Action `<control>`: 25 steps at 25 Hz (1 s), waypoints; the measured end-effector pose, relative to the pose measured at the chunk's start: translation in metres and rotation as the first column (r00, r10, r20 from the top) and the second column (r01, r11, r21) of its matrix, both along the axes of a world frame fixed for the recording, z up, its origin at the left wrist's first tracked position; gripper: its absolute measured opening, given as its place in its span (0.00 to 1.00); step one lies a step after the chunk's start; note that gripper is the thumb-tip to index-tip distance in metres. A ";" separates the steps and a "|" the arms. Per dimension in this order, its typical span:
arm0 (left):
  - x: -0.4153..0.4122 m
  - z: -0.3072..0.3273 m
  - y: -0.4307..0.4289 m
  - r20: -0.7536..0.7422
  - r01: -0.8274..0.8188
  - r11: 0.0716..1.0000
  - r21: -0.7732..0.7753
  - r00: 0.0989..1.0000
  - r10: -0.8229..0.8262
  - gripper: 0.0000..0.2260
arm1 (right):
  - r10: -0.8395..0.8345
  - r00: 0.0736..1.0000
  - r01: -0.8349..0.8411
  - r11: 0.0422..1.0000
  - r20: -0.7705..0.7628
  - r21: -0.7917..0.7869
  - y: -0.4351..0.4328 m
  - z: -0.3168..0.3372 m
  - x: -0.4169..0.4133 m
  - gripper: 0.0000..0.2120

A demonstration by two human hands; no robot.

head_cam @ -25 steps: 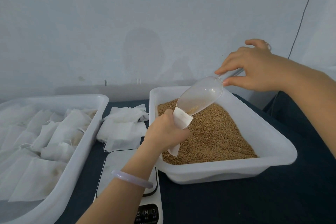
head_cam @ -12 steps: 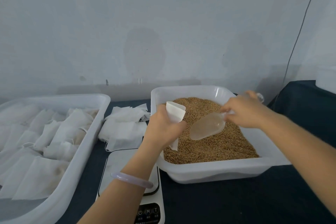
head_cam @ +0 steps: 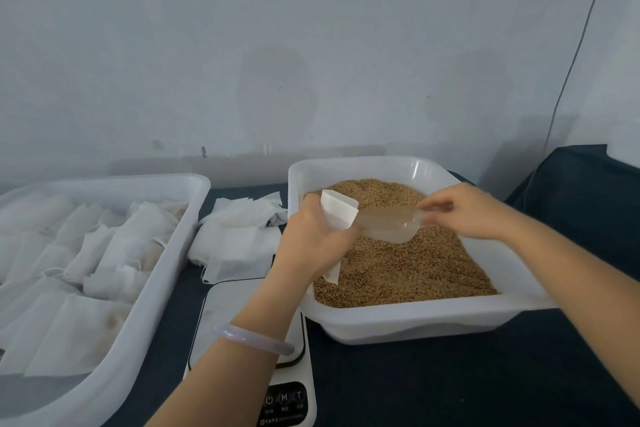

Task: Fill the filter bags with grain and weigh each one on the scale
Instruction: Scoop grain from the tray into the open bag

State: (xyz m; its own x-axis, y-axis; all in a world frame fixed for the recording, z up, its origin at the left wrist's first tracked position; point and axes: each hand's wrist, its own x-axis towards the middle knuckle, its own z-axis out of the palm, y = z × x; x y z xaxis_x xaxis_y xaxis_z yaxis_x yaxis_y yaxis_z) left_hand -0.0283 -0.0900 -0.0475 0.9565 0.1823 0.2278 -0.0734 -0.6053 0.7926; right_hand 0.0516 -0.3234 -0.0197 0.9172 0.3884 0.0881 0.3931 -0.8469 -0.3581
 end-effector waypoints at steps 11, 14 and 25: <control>0.000 0.001 -0.003 -0.028 0.024 0.994 0.106 0.999 -0.022 0.17 | 0.134 0.982 -0.141 0.989 0.133 0.042 -0.010 0.101 -0.016 0.09; 0.000 0.001 -0.004 -0.016 0.028 0.993 0.115 1.000 -0.026 0.18 | 0.132 0.965 -0.118 0.990 0.226 -0.076 0.000 0.109 -0.020 0.09; -0.001 0.001 -0.004 -0.012 0.043 0.991 0.128 0.999 -0.042 0.20 | 0.186 0.901 -0.093 0.965 0.392 -0.245 0.007 0.120 -0.017 0.12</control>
State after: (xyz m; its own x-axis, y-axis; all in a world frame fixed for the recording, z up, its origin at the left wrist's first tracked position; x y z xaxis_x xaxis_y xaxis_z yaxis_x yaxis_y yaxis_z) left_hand -0.0289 -0.0941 -0.0461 0.9649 0.1110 0.2379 -0.0945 -0.6984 0.7094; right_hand 0.0341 -0.3161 0.1005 0.7530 0.5619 0.3424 0.5847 -0.8101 0.0436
